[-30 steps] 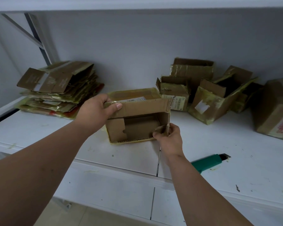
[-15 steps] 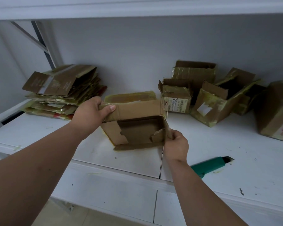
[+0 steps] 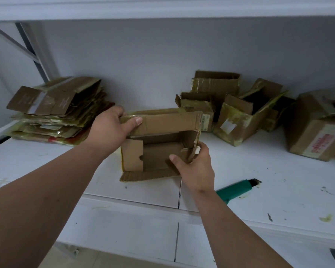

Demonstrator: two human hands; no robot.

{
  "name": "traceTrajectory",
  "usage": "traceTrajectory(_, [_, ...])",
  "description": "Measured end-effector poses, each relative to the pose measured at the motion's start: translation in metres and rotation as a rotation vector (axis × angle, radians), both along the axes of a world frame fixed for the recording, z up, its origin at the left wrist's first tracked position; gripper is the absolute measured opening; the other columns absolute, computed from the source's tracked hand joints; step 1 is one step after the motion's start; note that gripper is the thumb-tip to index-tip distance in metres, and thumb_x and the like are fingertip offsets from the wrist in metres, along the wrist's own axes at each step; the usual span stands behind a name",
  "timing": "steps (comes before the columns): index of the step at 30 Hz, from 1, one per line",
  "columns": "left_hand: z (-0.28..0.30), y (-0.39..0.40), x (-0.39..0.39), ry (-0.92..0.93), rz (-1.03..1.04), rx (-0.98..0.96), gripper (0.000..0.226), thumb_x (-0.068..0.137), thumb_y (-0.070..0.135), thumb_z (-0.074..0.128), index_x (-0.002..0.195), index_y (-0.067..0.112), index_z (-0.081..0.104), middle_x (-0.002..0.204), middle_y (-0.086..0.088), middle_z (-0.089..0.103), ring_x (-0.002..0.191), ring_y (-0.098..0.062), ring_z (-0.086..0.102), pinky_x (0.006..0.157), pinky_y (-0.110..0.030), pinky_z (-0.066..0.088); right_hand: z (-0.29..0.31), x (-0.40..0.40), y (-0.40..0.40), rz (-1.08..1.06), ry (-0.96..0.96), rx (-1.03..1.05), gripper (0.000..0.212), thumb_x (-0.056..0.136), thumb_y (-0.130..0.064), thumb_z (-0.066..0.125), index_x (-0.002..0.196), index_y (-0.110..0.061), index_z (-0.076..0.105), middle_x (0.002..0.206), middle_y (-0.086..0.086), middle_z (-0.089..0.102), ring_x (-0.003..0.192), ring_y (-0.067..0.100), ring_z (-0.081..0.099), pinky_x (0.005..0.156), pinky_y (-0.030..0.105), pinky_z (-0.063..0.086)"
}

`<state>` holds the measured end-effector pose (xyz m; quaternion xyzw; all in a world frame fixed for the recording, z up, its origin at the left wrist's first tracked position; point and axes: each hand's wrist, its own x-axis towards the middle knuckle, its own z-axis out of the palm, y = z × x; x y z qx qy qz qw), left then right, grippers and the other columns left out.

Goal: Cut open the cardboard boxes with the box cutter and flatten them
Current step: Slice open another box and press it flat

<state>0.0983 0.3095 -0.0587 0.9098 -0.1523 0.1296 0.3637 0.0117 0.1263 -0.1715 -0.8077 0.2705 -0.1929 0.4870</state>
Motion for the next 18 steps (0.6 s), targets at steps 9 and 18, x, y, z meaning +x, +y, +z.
traceTrajectory(9, [-0.010,-0.001,-0.007,-0.093,0.057,0.023,0.032,0.093,0.045,0.059,0.105,0.016,0.049,0.082,0.003,0.049,0.072,-0.013,0.049,0.056,-0.025,0.035,0.017,0.003,0.016,-0.064,0.038,-0.135,0.063,0.080,-0.040,0.059,0.134,-0.025,0.030,0.108,-0.002,0.062,0.091,0.026,0.058,0.098,0.045,0.043])
traceTrajectory(18, [-0.030,-0.002,-0.010,-0.072,0.185,0.148,0.087,0.065,0.056,0.081,0.122,0.011,0.034,0.127,-0.005,0.030,0.099,-0.020,0.048,0.079,-0.038,0.053,0.024,-0.001,0.014,0.073,-0.022,-0.180,0.046,0.099,-0.021,0.043,0.143,-0.022,0.029,0.086,-0.003,0.056,0.074,0.022,0.051,0.068,0.030,0.039])
